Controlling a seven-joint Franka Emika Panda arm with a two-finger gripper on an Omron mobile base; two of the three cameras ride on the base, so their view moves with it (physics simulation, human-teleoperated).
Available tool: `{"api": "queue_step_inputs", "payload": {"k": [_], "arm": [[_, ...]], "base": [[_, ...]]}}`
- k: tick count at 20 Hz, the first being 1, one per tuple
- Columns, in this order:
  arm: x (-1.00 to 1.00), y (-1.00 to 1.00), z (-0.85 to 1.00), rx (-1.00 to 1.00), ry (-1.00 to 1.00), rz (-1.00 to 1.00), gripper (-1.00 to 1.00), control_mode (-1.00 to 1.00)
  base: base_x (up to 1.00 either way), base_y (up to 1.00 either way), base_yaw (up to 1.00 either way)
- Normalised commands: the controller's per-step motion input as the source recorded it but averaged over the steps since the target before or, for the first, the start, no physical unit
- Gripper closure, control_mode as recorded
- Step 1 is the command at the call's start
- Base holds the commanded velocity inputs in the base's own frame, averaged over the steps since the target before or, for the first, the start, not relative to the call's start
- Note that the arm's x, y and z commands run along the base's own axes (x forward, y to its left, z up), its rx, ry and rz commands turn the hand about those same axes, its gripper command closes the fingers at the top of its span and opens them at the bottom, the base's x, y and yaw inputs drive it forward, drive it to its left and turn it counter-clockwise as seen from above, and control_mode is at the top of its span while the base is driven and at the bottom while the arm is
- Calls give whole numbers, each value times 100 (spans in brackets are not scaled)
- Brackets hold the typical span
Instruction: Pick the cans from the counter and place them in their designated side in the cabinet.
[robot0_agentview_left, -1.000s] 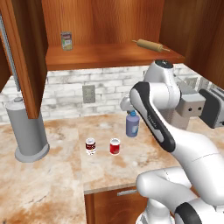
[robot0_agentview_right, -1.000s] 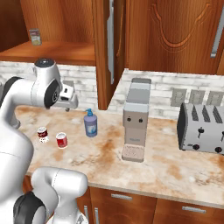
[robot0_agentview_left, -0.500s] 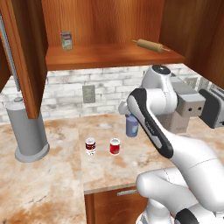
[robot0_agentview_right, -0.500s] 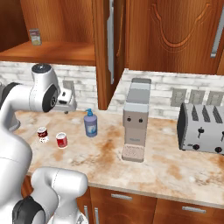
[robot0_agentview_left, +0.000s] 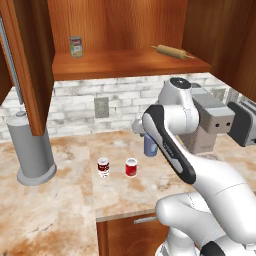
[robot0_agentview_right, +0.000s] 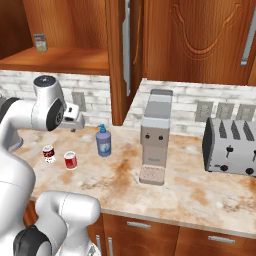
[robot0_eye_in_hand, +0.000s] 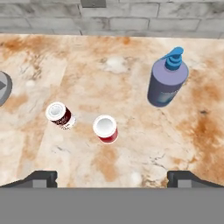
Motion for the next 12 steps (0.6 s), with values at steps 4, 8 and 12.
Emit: {"api": "queue_step_inputs", "payload": {"k": [4,8,12], "arm": [[0,13,-13,0,0,0,-100,-100],[0,10,-18,0,0,0,-100,-100],[0,5,-21,0,0,0,-100,-100]], "base": [[0,0,0],[0,0,0],[0,0,0]]}}
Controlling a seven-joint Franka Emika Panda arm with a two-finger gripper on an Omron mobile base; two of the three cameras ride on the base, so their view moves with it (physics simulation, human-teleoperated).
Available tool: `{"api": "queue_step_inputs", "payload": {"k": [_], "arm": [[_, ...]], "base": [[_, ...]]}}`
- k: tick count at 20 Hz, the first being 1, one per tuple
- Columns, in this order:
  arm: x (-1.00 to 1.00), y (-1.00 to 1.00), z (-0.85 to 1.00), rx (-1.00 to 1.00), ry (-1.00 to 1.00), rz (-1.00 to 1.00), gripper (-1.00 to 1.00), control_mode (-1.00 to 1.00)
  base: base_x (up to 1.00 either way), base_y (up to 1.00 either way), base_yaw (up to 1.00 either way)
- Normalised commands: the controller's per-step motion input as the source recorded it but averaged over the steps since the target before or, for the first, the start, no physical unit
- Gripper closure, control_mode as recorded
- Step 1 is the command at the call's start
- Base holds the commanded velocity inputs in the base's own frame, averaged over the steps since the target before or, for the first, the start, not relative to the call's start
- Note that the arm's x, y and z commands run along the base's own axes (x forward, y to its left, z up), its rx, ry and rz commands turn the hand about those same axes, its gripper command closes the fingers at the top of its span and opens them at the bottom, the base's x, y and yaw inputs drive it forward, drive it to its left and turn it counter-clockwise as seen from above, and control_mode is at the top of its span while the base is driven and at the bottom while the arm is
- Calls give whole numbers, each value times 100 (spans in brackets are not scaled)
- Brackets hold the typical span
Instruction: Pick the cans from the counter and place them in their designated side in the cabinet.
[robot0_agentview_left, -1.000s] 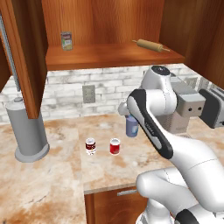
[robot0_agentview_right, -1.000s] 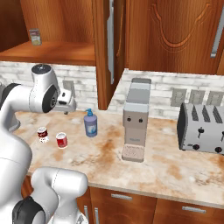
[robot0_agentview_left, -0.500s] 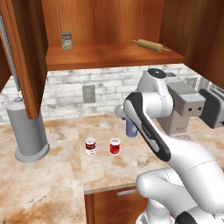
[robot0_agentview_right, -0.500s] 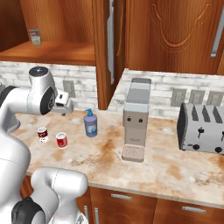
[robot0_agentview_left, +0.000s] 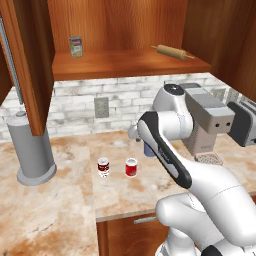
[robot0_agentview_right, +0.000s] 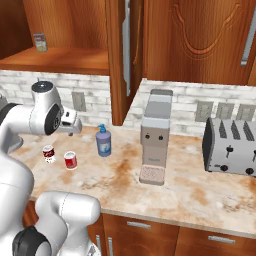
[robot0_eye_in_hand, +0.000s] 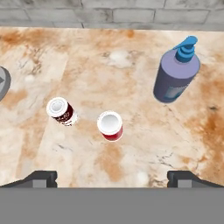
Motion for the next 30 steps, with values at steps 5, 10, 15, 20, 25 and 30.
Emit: {"api": "queue_step_inputs", "payload": {"k": [5,10,15,20,25,30], "arm": [[1,1,-18,0,0,0,-100,-100],[3,1,-13,1,0,0,-100,-100],[12,4,-12,1,0,0,-100,-100],[13,5,-14,0,0,0,-100,-100],[12,9,-14,0,0,0,-100,-100],[7,7,-18,0,1,0,-100,-100]], "base": [[0,0,0],[0,0,0],[0,0,0],[0,0,0],[0,0,0],[0,0,0]]}}
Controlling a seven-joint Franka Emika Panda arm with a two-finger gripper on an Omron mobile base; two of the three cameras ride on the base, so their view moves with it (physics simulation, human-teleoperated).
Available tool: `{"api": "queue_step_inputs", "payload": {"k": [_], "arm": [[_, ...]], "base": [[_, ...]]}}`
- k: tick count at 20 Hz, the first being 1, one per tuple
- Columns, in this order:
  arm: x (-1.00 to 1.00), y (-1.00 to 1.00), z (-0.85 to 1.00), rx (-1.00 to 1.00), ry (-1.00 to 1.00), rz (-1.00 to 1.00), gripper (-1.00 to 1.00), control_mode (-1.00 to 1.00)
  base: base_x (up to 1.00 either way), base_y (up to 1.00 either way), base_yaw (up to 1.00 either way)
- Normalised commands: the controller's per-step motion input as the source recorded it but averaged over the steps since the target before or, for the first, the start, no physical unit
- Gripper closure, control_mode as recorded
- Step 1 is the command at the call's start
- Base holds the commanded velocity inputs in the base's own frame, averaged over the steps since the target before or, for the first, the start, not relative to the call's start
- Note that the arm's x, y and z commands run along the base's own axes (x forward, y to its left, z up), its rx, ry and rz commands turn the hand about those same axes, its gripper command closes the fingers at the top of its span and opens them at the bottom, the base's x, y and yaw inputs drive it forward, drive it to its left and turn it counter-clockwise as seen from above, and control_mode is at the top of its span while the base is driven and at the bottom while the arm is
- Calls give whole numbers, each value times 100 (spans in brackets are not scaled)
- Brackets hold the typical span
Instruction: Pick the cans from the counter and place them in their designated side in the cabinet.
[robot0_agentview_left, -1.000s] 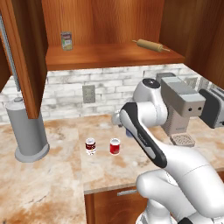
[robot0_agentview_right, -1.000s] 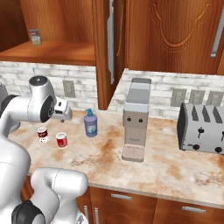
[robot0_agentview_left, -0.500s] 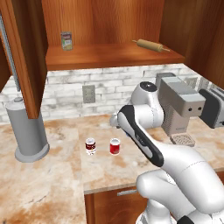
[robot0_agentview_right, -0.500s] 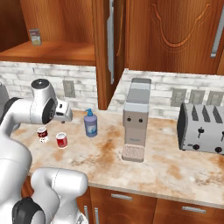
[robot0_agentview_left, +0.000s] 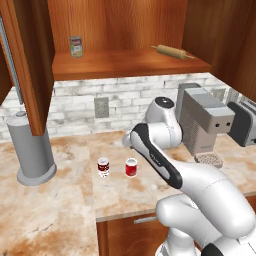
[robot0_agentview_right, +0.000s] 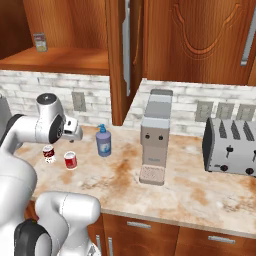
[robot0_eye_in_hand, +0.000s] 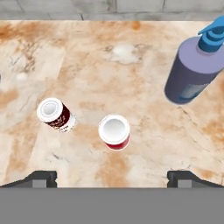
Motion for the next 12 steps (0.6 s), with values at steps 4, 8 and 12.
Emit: {"api": "queue_step_inputs", "payload": {"k": [4,8,12], "arm": [[5,2,-19,0,1,0,-100,-100],[5,1,-17,0,0,0,-100,-100],[7,1,-18,0,0,0,-100,-100]], "base": [[0,0,0],[0,0,0],[0,0,0]]}}
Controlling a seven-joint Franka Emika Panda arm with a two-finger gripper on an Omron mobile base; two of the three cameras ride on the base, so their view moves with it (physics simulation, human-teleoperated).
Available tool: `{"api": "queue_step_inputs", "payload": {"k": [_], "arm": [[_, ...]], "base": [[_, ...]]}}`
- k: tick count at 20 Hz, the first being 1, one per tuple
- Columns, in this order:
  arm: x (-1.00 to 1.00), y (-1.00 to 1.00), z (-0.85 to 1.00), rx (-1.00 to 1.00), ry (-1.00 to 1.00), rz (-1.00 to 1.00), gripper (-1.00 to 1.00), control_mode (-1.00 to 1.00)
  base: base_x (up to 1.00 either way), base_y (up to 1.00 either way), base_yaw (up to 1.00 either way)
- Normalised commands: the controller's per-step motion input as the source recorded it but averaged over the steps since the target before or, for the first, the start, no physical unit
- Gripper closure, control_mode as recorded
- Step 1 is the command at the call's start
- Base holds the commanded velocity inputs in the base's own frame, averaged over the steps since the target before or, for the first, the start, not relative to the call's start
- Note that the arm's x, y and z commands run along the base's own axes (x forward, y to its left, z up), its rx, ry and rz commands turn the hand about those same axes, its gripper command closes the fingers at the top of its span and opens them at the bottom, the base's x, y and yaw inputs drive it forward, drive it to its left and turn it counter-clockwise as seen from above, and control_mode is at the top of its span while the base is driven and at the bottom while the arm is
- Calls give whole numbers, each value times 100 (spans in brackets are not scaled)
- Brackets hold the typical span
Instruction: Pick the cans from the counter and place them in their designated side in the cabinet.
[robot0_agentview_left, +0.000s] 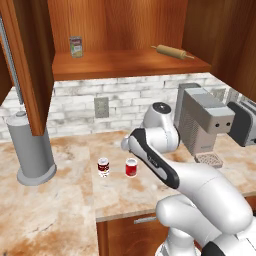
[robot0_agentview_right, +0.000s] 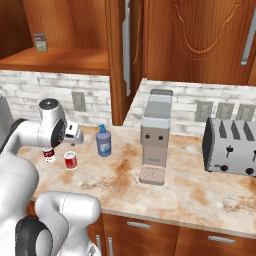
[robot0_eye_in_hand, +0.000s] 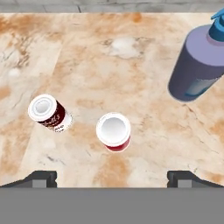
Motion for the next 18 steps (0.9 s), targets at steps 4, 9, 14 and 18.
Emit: {"api": "queue_step_inputs", "payload": {"k": [4,9,14,18], "arm": [[7,2,-18,0,0,0,-100,-100],[8,3,-18,0,0,0,-100,-100],[10,3,-17,0,0,0,-100,-100],[9,1,-16,0,0,0,-100,-100]], "base": [[0,0,0],[0,0,0],[0,0,0],[0,0,0]]}}
